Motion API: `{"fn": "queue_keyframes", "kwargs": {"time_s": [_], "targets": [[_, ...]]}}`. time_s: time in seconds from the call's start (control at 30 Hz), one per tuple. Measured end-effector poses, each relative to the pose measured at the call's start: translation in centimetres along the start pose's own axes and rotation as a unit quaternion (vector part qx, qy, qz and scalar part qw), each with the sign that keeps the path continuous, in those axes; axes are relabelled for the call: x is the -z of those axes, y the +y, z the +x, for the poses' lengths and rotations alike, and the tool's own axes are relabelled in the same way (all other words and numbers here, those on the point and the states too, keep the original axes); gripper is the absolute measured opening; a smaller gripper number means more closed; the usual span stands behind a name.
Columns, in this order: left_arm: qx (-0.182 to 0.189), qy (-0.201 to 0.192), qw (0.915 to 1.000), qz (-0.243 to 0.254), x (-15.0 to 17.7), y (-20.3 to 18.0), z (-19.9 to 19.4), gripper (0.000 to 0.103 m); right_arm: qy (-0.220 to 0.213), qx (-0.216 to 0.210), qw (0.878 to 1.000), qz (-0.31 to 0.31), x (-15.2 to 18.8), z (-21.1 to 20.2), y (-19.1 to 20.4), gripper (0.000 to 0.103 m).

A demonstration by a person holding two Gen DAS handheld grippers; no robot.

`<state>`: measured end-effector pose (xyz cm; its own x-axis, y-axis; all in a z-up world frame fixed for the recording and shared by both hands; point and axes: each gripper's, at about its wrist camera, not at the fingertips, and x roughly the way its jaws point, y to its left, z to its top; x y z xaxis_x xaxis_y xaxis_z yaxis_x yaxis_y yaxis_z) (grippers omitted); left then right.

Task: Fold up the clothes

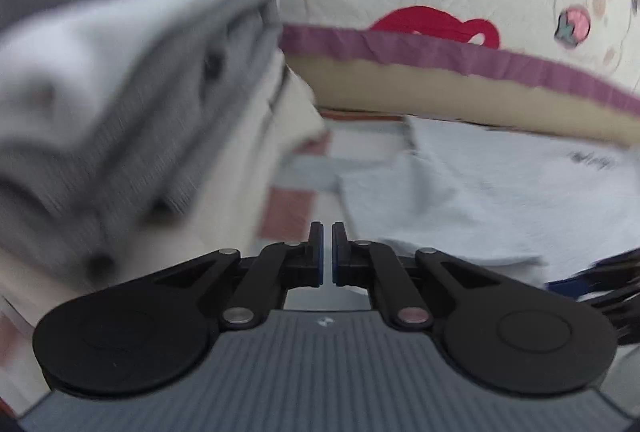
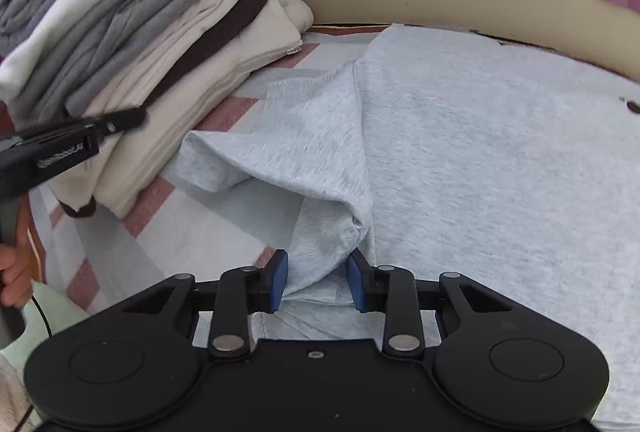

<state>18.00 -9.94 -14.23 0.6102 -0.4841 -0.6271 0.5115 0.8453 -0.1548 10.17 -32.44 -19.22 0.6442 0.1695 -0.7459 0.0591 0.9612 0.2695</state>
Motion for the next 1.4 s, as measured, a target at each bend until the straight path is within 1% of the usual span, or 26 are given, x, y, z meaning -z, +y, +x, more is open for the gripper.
{"fn": "queue_keyframes", "kwargs": {"time_s": [0.03,0.07,0.1,0.13,0.2,0.27,0.3,0.37,0.43,0.47,0.53,0.6,0.67,0.7,0.73,0.77,0.8,0.83,0.87,0.93,1.03,1.13,1.17,1.23,1.3,1.4], "targets": [[0.029,0.017,0.999,-0.029,0.1,0.4,0.1,0.008,0.001,0.017,1.0,-0.013,-0.2,0.1,0.2,0.037],[0.04,0.028,0.9974,-0.054,0.2,0.7,0.1,0.011,0.001,0.035,0.999,-0.023,-0.3,0.2,0.3,0.038],[0.051,0.039,0.9948,-0.079,0.3,0.9,0.1,0.019,0.002,0.053,0.998,-0.029,-0.4,0.1,0.3,0.045],[0.061,0.049,0.9908,-0.11,0.6,1.2,0.1,0.028,0.004,0.065,0.997,-0.03,-0.4,0.0,0.2,0.047],[0.08,0.058,0.9715,-0.215,2.1,2.2,-0.2,0.04,0.006,0.065,0.998,-0.018,-0.4,-0.3,-0.3,0.048],[0.098,0.066,0.9431,-0.311,3.5,3.0,-0.5,0.043,0.007,0.056,0.998,0.0,-0.3,-0.6,-0.8,0.048],[0.105,0.065,0.9373,-0.326,3.7,2.9,-0.5,0.044,0.006,0.053,0.999,0.005,-0.2,-0.7,-0.9,0.048],[0.116,0.054,0.9347,-0.332,3.5,2.2,-0.2,0.049,0.003,0.048,0.999,0.01,0.3,-0.9,-0.9,0.048],[0.12,0.03,0.9336,-0.336,2.9,1.7,0.3,0.062,0.003,0.041,0.999,0.013,0.7,-1.1,-0.5,0.048],[0.122,0.023,0.9323,-0.34,2.6,1.4,1.1,0.065,0.006,0.033,0.999,0.014,1.1,-1.2,-0.3,0.048],[0.136,0.029,0.9291,-0.343,1.9,1.8,3.7,0.072,0.01,0.023,1.0,0.003,1.8,-1.6,0.2,0.049],[0.13,0.074,0.9317,-0.331,1.4,2.0,7.0,0.066,0.013,0.023,1.0,-0.01,2.4,-1.9,0.6,0.049],[0.086,0.068,0.9495,-0.294,1.1,1.5,8.3,0.024,0.024,0.021,0.999,0.022,2.5,-2.5,0.1,0.049],[0.065,0.051,0.965,-0.249,0.7,0.8,8.2,0.001,0.029,0.018,0.999,0.032,2.6,-2.7,-0.1,0.049],[0.041,0.031,0.978,-0.202,0.3,0.2,7.9,0.001,0.034,0.015,0.999,0.038,2.7,-2.9,-0.3,0.049],[0.007,-0.01,0.988,-0.154,-0.5,-0.2,6.6,0.001,0.037,0.015,0.999,0.034,2.8,-3.1,-0.4,0.047],[-0.03,-0.063,0.9915,-0.11,-1.2,-0.6,4.7,0.001,0.037,0.014,0.999,0.032,3.0,-3.2,-0.4,0.047],[-0.067,-0.111,0.9892,-0.068,-1.9,-0.9,2.9,0.001,0.036,0.013,0.999,0.032,3.2,-3.4,-0.5,0.047],[-0.103,-0.141,0.9839,-0.04,-2.3,-1.1,1.9,0.002,0.036,0.012,0.999,0.033,3.4,-3.5,-0.5,0.047],[-0.168,-0.19,0.9673,0.014,-2.9,-1.4,0.1,0.004,0.033,0.012,0.999,0.032,3.9,-3.7,-0.4,0.048],[-0.185,-0.138,0.9726,0.027,-2.1,-1.0,1.3,0.006,0.032,0.012,0.999,0.028,4.2,-3.7,-0.1,0.05],[-0.16,-0.058,0.9853,-0.005,-0.9,-0.2,2.1,0.014,0.042,-0.009,0.998,0.036,4.2,-3.9,-0.2,0.053],[-0.147,-0.044,0.988,-0.017,-0.4,0.0,2.0,0.016,0.049,-0.024,0.998,0.043,4.3,-4.2,-0.3,0.052],[-0.129,-0.031,0.991,-0.016,0.2,-0.3,1.4,0.039,0.054,-0.034,0.997,0.05,5.0,-5.5,-1.2,0.05],[-0.11,-0.032,0.9934,-0.002,0.4,-1.1,0.8,0.041,0.048,-0.013,0.997,0.051,5.9,-7.4,-2.5,0.05],[-0.08,-0.04,0.9957,0.023,0.8,-3.0,0.7,0.045,0.025,0.068,0.994,0.08,7.6,-11.1,-6.1,0.05]]}}
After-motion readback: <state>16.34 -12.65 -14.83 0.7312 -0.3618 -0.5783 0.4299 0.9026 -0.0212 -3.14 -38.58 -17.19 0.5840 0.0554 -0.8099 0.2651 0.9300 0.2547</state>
